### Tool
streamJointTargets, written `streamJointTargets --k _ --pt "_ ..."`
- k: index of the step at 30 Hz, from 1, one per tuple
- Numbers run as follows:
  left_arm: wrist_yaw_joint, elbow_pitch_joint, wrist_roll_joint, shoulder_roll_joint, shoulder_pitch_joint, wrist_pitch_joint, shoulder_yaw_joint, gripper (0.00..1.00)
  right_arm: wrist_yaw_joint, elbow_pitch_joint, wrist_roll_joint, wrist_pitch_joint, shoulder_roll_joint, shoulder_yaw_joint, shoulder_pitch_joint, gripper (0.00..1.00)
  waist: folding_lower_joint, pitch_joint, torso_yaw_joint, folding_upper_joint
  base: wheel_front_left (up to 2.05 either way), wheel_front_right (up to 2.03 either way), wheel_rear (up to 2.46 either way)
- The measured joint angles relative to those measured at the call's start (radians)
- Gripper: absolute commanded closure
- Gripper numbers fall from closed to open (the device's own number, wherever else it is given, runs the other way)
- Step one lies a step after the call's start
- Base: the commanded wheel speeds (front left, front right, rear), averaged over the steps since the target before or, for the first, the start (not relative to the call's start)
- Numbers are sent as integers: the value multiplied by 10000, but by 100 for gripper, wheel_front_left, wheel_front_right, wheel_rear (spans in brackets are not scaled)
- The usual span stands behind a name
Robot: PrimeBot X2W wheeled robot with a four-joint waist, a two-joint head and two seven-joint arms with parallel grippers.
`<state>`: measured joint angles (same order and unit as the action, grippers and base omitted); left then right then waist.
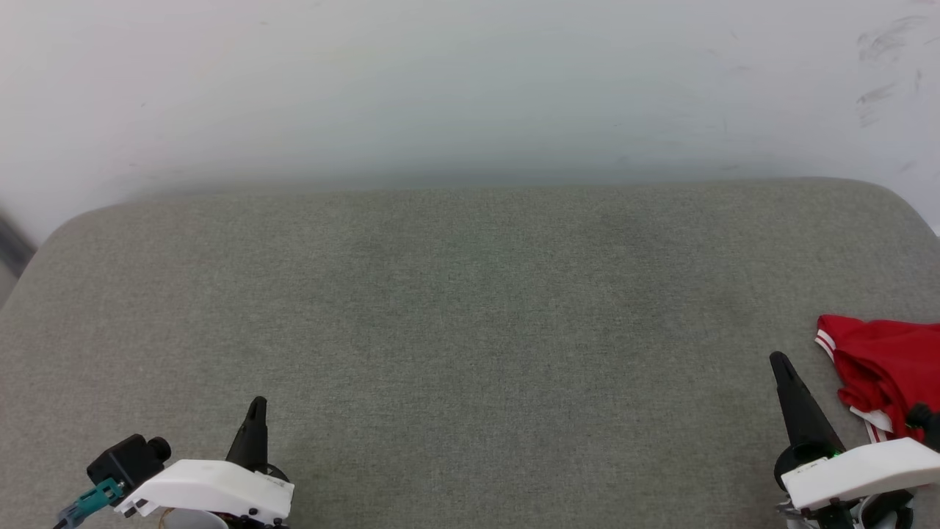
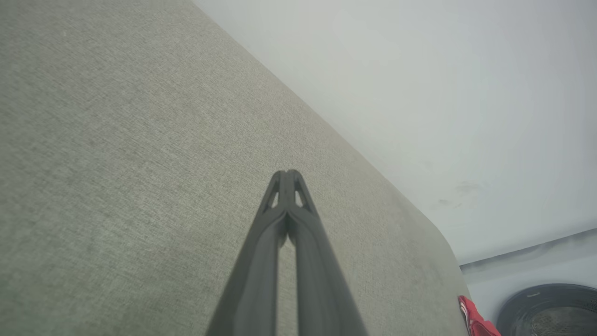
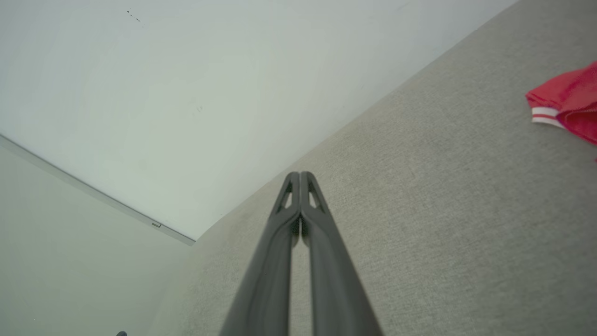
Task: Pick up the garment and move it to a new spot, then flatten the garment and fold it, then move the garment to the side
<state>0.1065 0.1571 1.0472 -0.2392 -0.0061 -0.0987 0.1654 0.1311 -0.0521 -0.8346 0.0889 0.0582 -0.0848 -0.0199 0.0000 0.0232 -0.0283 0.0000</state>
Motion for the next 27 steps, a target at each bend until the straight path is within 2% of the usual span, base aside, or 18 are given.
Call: streamJointTargets --k 27 --pt "-943 345 2301 692 -384 792 -1058 100 -2 -779 -3091 92 -25 -115 486 100 0 -83 89 0 0 0 0"
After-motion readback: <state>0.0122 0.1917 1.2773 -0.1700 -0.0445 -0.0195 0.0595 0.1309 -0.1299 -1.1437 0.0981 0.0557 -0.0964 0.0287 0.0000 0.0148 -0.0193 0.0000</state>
